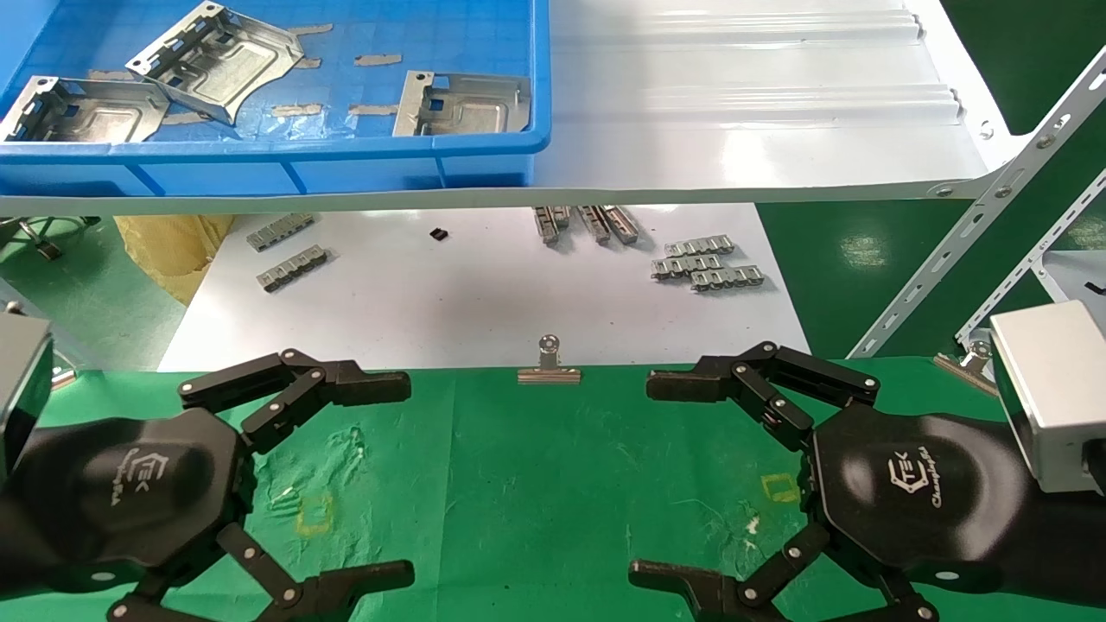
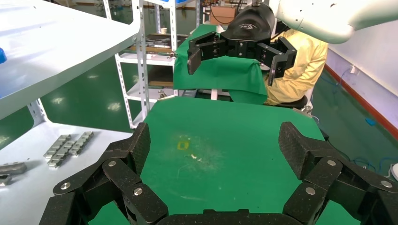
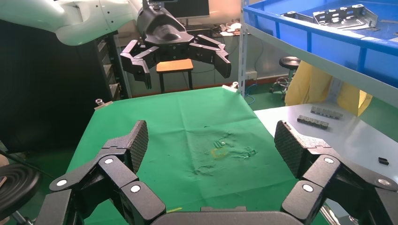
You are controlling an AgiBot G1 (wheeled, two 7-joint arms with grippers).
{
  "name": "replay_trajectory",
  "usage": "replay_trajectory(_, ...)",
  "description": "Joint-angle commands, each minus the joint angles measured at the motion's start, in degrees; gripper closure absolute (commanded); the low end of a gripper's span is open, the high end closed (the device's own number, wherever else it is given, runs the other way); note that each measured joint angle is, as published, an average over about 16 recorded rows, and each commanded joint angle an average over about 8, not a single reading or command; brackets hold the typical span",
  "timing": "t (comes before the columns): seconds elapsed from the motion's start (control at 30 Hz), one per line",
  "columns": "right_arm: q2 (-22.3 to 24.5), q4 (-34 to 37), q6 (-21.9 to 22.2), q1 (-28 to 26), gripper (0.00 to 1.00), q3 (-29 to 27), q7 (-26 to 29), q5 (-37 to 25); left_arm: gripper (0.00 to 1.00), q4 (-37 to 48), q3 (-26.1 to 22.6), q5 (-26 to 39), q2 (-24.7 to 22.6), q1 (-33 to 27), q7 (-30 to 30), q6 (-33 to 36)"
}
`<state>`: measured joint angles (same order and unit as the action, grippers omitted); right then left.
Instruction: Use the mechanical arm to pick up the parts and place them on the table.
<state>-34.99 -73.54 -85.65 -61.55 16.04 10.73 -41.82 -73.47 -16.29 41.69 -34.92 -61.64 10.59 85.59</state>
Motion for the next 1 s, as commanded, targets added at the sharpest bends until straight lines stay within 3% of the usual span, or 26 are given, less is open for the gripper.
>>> replay_trajectory(0.03, 0.00, 0.00, 0.00, 0.00, 0.00, 0.00, 0.00, 0.00, 0.00, 0.00, 0.00, 0.00, 0.00, 0.00, 0.00, 0.00)
replay_trajectory(0.17, 0.00, 0.00, 0.00, 0.00, 0.00, 0.00, 0.00, 0.00, 0.00, 0.00, 0.00, 0.00, 0.00, 0.00, 0.00, 0.00)
replay_trajectory(0.43, 0.00, 0.00, 0.00, 0.00, 1.00, 0.00, 0.00, 0.00, 0.00, 0.00, 0.00, 0.00, 0.00, 0.00, 0.00, 0.00)
replay_trajectory(1.0, 0.00, 0.00, 0.00, 0.00, 1.00, 0.00, 0.00, 0.00, 0.00, 0.00, 0.00, 0.00, 0.00, 0.00, 0.00, 0.00)
